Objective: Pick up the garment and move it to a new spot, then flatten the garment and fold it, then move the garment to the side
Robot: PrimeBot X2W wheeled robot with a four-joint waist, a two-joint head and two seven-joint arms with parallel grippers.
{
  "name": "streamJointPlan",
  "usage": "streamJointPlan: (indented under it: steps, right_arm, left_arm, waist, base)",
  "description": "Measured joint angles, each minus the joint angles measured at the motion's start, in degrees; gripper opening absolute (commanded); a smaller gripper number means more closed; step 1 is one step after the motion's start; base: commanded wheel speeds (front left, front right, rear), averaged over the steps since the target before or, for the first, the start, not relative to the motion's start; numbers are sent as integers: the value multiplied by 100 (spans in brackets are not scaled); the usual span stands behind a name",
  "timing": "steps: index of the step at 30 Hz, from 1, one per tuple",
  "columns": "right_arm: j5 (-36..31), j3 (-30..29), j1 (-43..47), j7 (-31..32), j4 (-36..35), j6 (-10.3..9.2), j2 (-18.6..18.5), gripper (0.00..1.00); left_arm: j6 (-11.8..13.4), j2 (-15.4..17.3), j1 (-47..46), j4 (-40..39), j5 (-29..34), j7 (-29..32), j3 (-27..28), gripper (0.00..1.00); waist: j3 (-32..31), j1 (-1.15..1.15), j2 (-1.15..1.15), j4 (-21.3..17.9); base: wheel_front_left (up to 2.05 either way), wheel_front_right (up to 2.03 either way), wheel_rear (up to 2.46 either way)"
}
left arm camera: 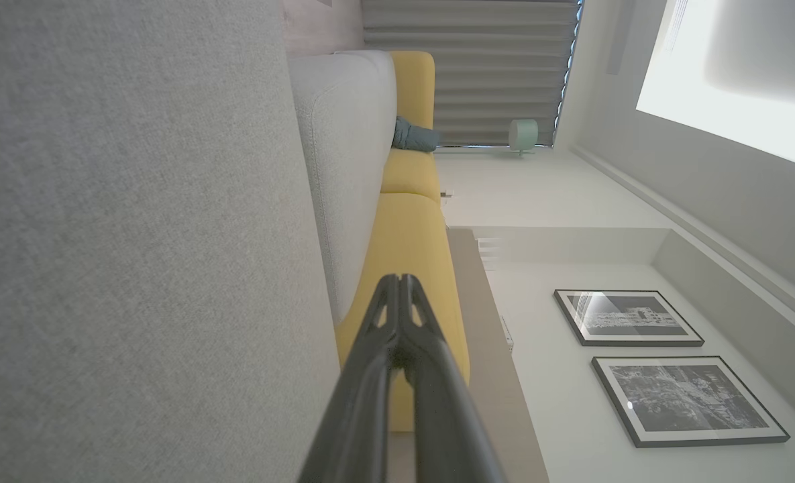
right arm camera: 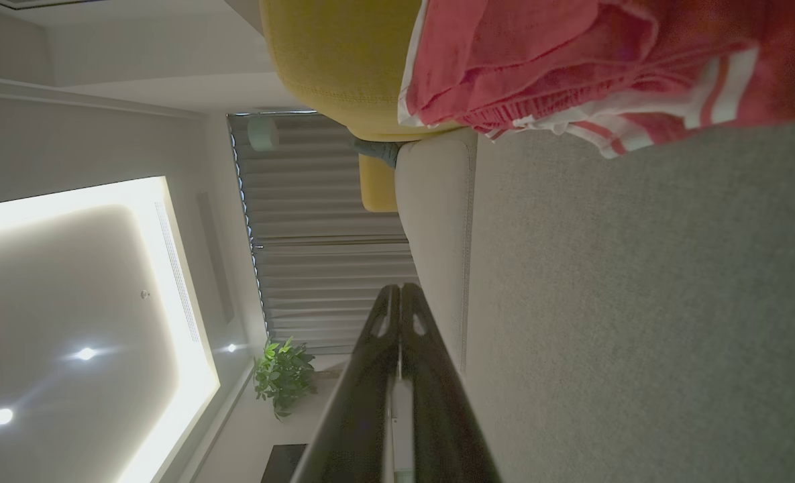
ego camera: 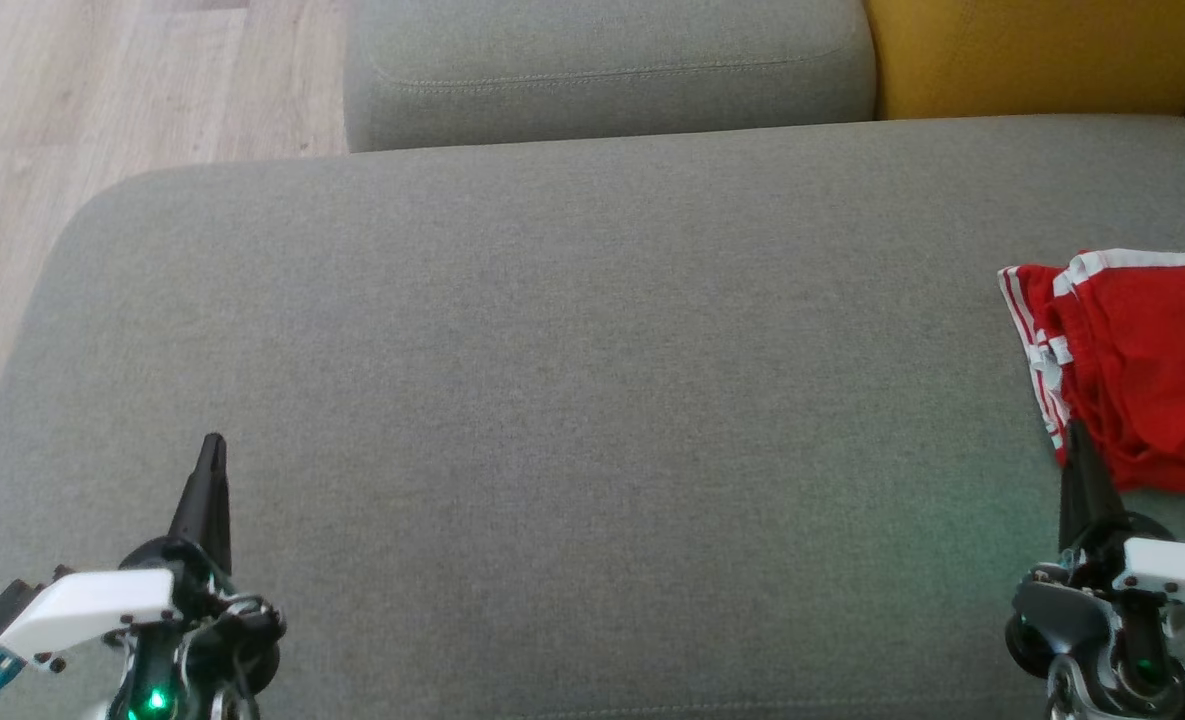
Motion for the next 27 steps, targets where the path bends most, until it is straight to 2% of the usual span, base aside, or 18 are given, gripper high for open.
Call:
streamJointPlan:
  steps: [27]
  right_arm:
    - [-2, -46, 0, 35, 0, 0, 3, 0]
  left_arm:
    - [0, -8, 0, 0, 0, 1, 5, 0]
  waist:
    - [0, 0, 0, 0]
  base:
    - [0, 0, 0]
